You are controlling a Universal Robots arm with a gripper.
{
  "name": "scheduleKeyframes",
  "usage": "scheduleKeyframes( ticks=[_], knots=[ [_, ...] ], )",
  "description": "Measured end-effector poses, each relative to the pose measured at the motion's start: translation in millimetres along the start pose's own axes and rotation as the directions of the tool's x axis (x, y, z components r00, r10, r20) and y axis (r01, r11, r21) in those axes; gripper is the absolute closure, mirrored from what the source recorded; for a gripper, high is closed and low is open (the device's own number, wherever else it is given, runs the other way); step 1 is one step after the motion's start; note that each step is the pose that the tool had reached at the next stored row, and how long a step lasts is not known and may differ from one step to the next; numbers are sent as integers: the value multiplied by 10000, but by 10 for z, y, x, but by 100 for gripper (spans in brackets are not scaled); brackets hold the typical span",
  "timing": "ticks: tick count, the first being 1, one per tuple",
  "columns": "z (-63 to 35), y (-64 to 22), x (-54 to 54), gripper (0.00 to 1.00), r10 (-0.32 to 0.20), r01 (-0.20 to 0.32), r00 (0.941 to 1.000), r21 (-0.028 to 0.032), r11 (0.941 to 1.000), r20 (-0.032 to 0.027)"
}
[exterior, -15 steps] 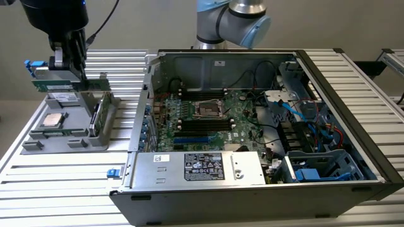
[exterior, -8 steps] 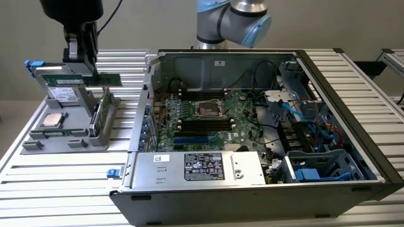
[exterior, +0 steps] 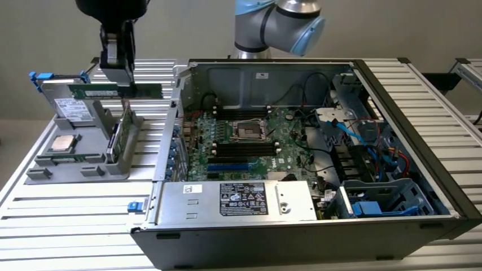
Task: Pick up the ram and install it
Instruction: 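Pick up the ram and move it above insertion slot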
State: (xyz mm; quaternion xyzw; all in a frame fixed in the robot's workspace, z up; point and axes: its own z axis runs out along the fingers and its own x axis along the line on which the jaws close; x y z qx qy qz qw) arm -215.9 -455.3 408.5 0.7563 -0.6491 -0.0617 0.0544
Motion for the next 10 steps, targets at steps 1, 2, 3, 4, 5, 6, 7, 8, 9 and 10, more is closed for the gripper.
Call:
scheduleKeyframes(
  ticks=[1, 2, 3, 4, 5, 6, 7, 8, 9, 10],
  knots=[
    [-9, -36, 6, 86, -15, 15, 10000, -4, 10000, -2],
    [-17, -72, 11, 86, -28, 28, 10000, -7, 10000, -3],
    [-26, -107, 17, 86, -39, 39, 10000, -12, 10000, -5],
    [-37, -147, 24, 86, -51, 51, 10000, -17, 10000, -6],
    [-46, -185, 30, 86, -62, 62, 10000, -21, 10000, -7],
    [-53, -224, 36, 86, -74, 74, 10000, -26, 10000, -9],
    [-60, -264, 42, 86, -85, 85, 10000, -29, 10000, -10],
    [-67, -309, 49, 86, -98, 98, 10000, -30, 9999, -12],
    [-74, -353, 56, 86, -112, 112, 9999, -31, 9999, -14],
    [-82, -398, 63, 86, -128, 128, 9999, -32, 9999, -16]
  ],
)
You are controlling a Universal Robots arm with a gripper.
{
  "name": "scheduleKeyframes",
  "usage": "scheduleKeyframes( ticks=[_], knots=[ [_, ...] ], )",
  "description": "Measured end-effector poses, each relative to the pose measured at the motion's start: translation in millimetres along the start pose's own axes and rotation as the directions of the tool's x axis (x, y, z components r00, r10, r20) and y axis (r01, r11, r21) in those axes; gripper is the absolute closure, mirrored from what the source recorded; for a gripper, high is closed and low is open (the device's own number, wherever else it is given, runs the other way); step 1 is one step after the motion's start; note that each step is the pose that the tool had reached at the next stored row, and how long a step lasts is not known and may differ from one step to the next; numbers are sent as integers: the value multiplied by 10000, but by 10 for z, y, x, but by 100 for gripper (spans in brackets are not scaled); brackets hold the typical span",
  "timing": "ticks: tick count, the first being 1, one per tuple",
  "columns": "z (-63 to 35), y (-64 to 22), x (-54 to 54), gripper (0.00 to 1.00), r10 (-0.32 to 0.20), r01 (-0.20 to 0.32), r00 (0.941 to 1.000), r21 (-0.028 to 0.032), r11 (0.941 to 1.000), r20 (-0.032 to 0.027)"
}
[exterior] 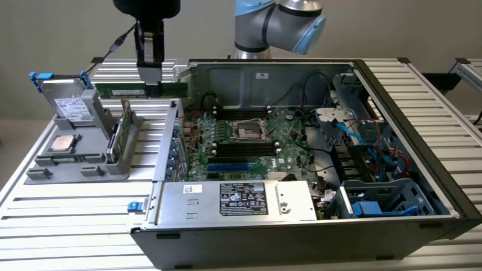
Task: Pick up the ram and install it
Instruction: 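Pick up the ram and move it above insertion slot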
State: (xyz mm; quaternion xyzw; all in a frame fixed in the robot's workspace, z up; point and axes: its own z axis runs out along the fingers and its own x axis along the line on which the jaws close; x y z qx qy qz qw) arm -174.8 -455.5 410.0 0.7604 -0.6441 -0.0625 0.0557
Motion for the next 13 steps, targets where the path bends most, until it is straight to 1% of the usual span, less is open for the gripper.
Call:
scheduleKeyframes(
  ticks=[4, 9, 13],
  knots=[
    [-30, -175, 29, 86, -70, 70, 10000, -4, 10000, -12],
    [-68, -396, 66, 86, -133, 133, 9999, -3, 9999, -6],
    [-99, -574, 101, 86, -145, 145, 9999, 3, 9999, 29]
  ],
)
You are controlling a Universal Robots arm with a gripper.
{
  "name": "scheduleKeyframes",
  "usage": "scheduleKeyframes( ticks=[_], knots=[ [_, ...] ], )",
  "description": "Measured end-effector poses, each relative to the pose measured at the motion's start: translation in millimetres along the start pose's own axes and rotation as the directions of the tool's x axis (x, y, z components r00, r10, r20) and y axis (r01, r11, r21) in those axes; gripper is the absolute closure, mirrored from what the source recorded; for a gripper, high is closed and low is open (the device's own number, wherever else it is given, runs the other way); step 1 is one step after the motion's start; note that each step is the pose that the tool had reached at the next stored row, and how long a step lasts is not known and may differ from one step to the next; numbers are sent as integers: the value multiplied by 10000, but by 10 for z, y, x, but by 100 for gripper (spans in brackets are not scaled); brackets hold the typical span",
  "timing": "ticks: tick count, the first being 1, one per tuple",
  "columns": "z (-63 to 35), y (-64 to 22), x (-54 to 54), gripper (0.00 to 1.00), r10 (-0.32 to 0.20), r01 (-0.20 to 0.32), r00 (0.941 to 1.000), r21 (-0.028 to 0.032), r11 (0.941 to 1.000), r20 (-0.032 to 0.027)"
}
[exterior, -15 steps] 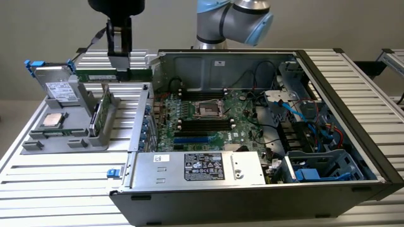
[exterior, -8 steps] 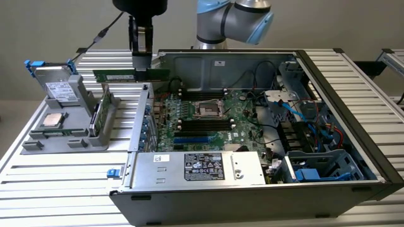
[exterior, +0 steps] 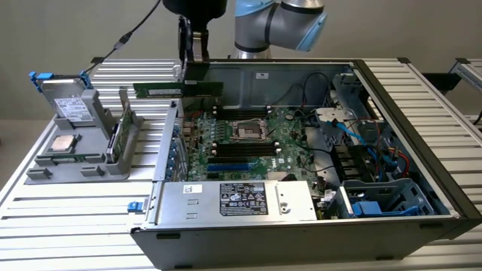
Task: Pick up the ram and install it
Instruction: 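Pick up the ram and move it above insertion slot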
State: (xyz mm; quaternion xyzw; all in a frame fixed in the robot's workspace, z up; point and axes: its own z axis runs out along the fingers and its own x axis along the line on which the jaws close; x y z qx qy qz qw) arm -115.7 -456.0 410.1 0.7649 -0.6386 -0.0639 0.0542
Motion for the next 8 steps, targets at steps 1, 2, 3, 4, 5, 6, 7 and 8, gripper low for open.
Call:
scheduleKeyframes(
  ticks=[1, 2, 3, 4, 5, 6, 7, 8],
  knots=[
    [-8, -42, 13, 86, -2, 2, 10000, 2, 10000, 14],
    [-15, -83, 25, 86, -7, 7, 10000, 6, 10000, 35],
    [-23, -130, 39, 86, -11, 11, 10000, 12, 10000, 62],
    [-30, -173, 50, 86, -14, 14, 10000, 16, 10000, 85],
    [-38, -215, 59, 86, -19, 19, 9999, 21, 10000, 108],
    [-46, -258, 67, 86, -22, 22, 9999, 24, 10000, 130],
    [-54, -304, 75, 86, -27, 27, 9999, 29, 10000, 159],
    [-61, -348, 83, 86, -34, 33, 9998, 35, 10000, 195]
  ],
)
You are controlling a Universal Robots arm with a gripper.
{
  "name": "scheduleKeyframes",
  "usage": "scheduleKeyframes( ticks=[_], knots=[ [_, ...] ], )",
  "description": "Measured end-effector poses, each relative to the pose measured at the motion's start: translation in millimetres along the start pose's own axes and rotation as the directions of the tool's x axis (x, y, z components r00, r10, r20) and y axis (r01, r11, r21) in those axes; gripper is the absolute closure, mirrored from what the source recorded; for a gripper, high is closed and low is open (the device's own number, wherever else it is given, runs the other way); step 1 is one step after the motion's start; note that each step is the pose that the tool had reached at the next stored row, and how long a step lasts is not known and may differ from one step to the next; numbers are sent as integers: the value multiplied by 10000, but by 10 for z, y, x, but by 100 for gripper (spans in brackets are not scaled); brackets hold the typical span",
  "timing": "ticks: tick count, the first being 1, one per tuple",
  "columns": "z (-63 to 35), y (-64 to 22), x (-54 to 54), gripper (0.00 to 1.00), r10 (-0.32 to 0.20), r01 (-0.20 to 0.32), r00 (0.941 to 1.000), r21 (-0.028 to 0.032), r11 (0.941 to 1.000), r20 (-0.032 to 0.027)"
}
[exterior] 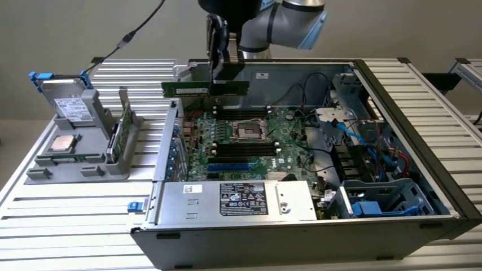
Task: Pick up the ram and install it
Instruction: 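Pick up the ram and move it above insertion slot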
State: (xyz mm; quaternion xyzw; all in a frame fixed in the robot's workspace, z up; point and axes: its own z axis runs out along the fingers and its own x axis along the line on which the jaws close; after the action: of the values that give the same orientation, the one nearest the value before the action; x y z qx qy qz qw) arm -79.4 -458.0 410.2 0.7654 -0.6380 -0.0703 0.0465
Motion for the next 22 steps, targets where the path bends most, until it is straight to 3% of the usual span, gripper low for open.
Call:
scheduleKeyframes(
  ticks=[8, 11, 16, 22],
  knots=[
    [-61, -350, 63, 86, -71, 68, 9992, 74, 9999, 403],
    [-76, -443, 79, 86, -96, 90, 9985, 104, 9999, 537],
    [-94, -590, 100, 86, -115, 107, 9979, 128, 9999, 638],
    [-72, -699, 44, 86, -118, 109, 9977, 135, 9998, 660]
  ],
)
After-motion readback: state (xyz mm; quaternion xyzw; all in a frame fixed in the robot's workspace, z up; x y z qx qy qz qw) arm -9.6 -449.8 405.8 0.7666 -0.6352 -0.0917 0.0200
